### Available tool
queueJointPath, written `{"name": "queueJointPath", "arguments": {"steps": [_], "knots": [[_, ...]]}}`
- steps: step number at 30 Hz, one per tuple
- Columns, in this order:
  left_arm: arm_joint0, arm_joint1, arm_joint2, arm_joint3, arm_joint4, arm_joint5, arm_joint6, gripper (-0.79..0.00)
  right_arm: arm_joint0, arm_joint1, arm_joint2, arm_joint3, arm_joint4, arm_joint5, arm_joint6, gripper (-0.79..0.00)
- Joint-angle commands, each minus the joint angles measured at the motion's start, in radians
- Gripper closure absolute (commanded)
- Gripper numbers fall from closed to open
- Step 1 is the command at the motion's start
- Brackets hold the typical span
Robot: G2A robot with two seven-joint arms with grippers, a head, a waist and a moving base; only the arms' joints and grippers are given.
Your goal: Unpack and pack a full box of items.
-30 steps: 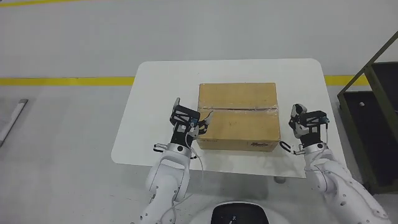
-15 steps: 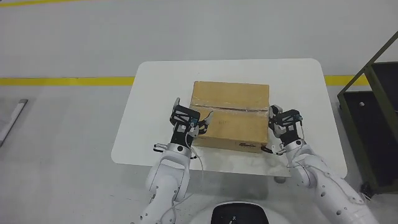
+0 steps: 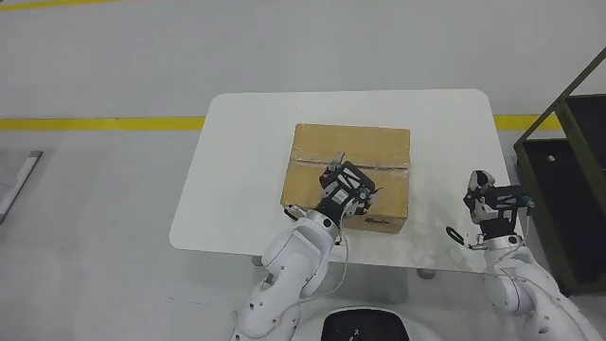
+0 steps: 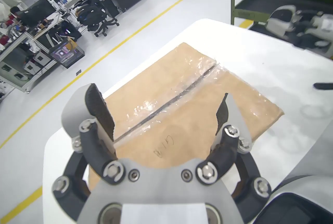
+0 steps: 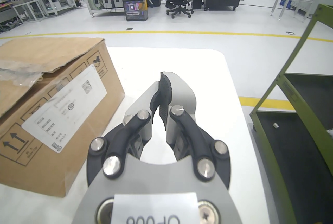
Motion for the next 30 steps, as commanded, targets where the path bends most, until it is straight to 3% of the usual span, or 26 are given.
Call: {"name": "queueJointPath", "arguments": {"steps": [1,15,23,30], "knots": [[0.001,0.000,-0.002,-0.001,-0.001,0.001,0.001,-0.785,-0.019,0.001,0.015,-0.009,-0.008,-0.003,-0.002,0.000],[-0.005,-0.001,0.005,0.018,-0.001,0.002,0.019,-0.785,-0.077,-0.006,0.045,-0.055,-0.019,0.005,-0.010,0.000],[-0.141,-0.037,0.132,0.141,-0.026,-0.009,0.006,-0.785,-0.074,-0.011,0.049,-0.053,-0.041,0.011,-0.006,0.000],[-0.234,-0.075,0.216,0.266,-0.015,0.078,-0.063,-0.785,-0.082,-0.016,0.059,-0.057,-0.037,0.019,-0.005,0.000]]}}
